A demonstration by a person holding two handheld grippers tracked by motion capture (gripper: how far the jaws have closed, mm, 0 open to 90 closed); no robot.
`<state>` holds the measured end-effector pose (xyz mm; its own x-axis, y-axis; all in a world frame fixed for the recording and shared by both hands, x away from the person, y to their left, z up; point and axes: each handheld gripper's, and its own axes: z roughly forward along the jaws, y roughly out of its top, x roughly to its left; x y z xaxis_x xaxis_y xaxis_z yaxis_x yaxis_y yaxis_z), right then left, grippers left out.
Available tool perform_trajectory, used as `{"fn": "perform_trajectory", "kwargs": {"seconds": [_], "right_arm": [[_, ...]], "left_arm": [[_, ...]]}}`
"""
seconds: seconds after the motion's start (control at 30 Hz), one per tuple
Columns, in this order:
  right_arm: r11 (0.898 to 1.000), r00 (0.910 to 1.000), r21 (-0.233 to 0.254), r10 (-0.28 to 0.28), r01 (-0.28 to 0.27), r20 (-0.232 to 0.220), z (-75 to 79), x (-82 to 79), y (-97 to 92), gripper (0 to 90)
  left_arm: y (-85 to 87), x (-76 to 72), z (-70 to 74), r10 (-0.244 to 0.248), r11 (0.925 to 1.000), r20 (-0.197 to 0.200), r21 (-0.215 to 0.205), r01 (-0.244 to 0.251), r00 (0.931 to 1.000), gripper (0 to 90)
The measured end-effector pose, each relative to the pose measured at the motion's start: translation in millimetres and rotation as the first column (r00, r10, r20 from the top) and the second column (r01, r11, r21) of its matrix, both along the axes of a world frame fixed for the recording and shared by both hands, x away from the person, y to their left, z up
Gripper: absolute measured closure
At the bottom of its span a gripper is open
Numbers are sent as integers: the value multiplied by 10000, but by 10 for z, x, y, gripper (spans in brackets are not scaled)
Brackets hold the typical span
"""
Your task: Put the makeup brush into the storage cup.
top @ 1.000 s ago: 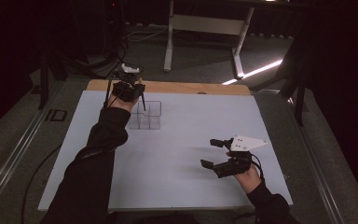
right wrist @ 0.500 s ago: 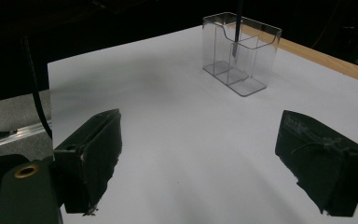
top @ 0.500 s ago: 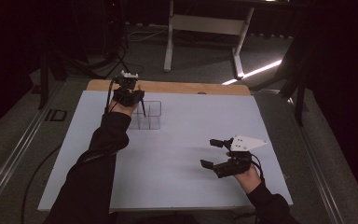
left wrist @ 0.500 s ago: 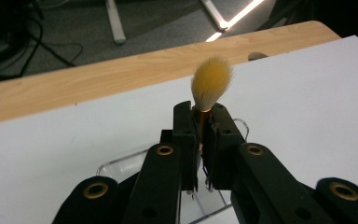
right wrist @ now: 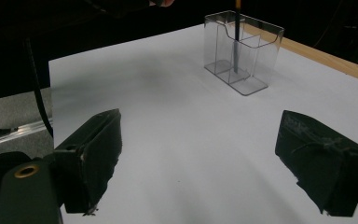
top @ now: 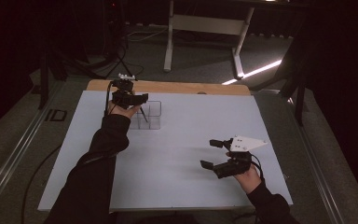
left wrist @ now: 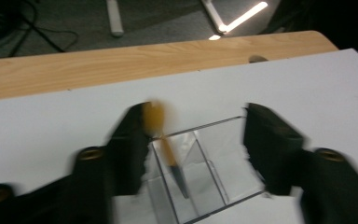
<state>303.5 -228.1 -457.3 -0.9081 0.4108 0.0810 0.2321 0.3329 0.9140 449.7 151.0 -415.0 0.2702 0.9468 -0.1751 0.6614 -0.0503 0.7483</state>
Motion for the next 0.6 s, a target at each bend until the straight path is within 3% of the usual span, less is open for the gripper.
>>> {"fn": "perform_trajectory", "kwargs": {"seconds": [0.07, 0.13, 0.6], "right_arm": [[10000, 10000, 2, -12, 12, 4, 0, 3, 0, 145], [10000, 10000, 0, -25, 25, -1, 1, 3, 2, 145], [9999, 9999, 53, -100, 100, 21, 11, 5, -9, 145]], "left_arm": [[11, -6, 37, 113, 9998, -28, -133, -114, 9999, 255], [18, -26, 77, 253, 9996, 113, -126, -252, 9996, 208], [32, -190, 275, -50, 9994, 349, -337, 62, 9994, 147]]}}
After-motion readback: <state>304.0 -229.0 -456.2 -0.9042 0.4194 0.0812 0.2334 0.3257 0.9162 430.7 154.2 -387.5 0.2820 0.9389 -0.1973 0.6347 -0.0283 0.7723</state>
